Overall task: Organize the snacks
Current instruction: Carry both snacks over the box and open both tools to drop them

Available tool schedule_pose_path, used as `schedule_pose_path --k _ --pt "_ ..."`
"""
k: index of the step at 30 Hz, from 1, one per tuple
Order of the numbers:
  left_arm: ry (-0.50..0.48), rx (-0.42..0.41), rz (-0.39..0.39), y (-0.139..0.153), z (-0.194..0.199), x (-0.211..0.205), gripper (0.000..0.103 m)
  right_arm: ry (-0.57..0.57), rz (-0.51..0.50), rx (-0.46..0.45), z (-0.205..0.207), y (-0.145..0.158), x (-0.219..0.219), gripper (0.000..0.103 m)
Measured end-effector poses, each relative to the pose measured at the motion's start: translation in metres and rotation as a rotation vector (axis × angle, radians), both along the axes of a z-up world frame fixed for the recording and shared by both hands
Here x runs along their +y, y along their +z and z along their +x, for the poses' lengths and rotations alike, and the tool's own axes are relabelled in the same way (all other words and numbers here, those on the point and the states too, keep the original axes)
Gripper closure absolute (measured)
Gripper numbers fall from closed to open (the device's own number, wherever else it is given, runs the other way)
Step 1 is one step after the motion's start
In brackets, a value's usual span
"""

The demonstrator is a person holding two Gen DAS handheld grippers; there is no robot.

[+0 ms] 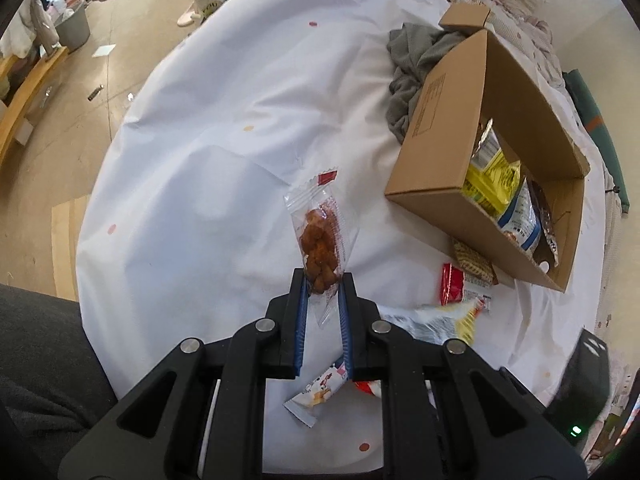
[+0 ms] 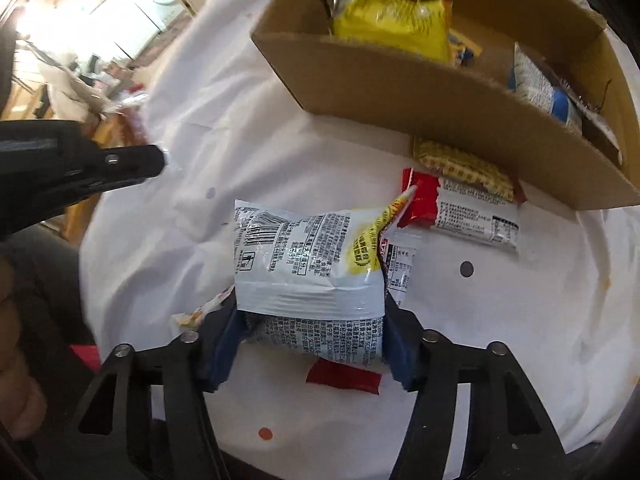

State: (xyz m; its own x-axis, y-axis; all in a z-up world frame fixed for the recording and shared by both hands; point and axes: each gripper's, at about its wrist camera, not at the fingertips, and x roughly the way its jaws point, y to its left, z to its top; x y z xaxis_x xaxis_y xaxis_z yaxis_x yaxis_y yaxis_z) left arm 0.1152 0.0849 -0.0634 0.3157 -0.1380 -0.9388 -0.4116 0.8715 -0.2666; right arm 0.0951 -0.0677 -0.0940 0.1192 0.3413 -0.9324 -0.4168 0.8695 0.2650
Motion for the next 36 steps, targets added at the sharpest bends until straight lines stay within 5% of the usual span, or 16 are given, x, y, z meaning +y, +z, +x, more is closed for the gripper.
schedule_pose_path --k 8,16,20,27,33,36 --pt "-0.026 -0.076 0.09 0.015 0.002 -0.011 0.091 -0.08 0.249 -0.093 0.003 0.06 -0.06 0.042" --pt "-0.166 -0.163 0.121 0.039 0.018 -0.043 0.091 -0.378 0.339 -0.25 0.064 0.096 -0.14 0.042" --pt "-0.281 -0.179 0.094 0.062 0.036 -0.064 0.091 -0.439 0.368 -0.262 0.095 0.098 -0.156 0.041" --pt "-0.432 -0.24 0.186 0.095 0.085 -0.094 0.091 -0.422 0.358 -0.249 0.12 0.091 -0.154 0.041" --pt "-0.507 -0.261 0.24 0.084 0.123 -0.112 0.091 -0.402 0.366 -0.201 0.14 0.073 -0.145 0.041" --pt "-0.515 -0.265 0.198 0.067 0.132 -0.11 0.091 -0.398 0.373 -0.178 0.141 0.065 -0.142 0.04"
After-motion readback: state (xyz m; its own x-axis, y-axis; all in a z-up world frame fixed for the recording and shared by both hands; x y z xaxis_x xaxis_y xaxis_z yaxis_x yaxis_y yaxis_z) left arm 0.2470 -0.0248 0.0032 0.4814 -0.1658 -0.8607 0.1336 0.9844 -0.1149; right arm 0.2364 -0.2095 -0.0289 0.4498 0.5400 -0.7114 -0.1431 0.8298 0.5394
